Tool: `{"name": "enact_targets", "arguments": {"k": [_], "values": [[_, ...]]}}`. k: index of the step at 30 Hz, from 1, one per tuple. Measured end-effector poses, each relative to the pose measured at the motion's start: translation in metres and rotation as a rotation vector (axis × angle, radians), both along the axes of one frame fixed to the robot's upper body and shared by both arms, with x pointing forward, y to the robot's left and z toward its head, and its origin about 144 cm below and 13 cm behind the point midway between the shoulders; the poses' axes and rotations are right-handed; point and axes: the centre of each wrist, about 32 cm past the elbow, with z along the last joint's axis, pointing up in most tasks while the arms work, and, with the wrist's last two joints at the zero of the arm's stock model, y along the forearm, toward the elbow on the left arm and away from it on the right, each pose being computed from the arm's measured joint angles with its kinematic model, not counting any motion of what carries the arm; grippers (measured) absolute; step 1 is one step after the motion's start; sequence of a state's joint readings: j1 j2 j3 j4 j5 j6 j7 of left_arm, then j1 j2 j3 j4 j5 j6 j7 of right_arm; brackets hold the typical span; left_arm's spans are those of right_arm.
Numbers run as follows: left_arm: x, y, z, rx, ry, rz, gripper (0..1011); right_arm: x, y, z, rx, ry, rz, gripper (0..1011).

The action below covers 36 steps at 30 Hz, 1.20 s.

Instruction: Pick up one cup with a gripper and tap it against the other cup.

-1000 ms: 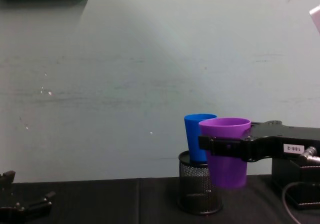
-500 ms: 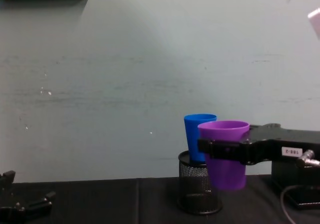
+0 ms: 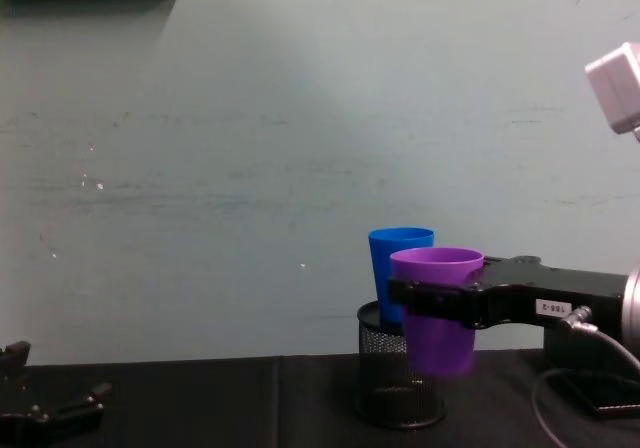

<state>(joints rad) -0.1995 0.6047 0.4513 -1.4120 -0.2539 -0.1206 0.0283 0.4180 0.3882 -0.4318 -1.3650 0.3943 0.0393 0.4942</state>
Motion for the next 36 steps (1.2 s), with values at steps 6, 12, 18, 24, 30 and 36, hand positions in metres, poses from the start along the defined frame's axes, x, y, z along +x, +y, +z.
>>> {"name": "enact_targets", "arguments": {"k": [6, 12, 18, 24, 30, 36], "values": [[0.000, 0.000, 0.000, 0.000, 0.000, 0.000, 1000, 0.018, 0.003, -0.006, 0.029, -0.004, 0.000, 741], [0.000, 0.000, 0.000, 0.000, 0.000, 0.000, 1000, 0.031, 0.006, -0.010, 0.046, 0.010, -0.003, 741], [0.000, 0.000, 0.000, 0.000, 0.000, 0.000, 1000, 0.042, 0.008, -0.013, 0.052, 0.019, -0.006, 741], [0.000, 0.000, 0.000, 0.000, 0.000, 0.000, 1000, 0.052, 0.010, -0.014, 0.051, 0.016, -0.004, 741], [0.000, 0.000, 0.000, 0.000, 0.000, 0.000, 1000, 0.061, 0.012, -0.017, 0.050, 0.010, -0.009, 741], [0.000, 0.000, 0.000, 0.000, 0.000, 0.000, 1000, 0.069, 0.015, -0.017, 0.053, -0.007, -0.004, 741]]}}
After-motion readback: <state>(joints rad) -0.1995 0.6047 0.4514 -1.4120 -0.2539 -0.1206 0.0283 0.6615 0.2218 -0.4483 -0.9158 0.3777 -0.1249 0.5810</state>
